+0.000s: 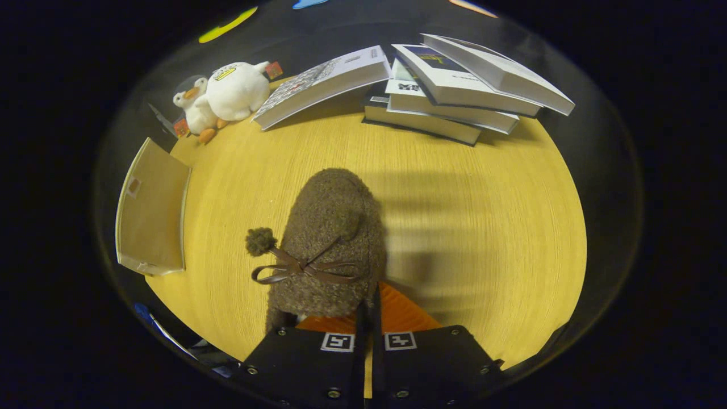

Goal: Open the storage box then place both shoes into the box .Put the left shoe in first, then the right shoe, with the right side of both shoes facing outward in a uniform manner.

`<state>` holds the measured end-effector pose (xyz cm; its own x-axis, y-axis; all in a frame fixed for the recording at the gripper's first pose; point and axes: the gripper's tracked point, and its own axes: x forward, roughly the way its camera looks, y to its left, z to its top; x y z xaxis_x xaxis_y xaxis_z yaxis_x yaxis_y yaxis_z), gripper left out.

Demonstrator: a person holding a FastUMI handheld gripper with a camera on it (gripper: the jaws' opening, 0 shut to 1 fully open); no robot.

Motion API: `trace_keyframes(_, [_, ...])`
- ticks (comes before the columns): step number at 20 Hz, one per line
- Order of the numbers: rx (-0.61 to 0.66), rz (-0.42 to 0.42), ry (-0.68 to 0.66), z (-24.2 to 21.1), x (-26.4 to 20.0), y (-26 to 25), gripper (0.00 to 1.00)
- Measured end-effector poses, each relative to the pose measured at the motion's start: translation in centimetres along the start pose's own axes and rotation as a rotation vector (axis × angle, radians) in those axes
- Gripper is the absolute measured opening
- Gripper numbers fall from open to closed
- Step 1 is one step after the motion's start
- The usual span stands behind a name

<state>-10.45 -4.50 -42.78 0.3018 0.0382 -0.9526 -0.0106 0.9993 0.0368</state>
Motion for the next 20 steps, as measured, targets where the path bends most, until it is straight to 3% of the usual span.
trace_keyframes(4, [0.015,0.017,0.018,0.2,-1.3,0.5,0.00])
trace_keyframes(9, [0.033,0.134,-0.027,3.2,-5.9,4.5,0.00])
trace_keyframes(20, [-0.194,0.249,-0.161,10.5,-14.9,16.6,0.00])
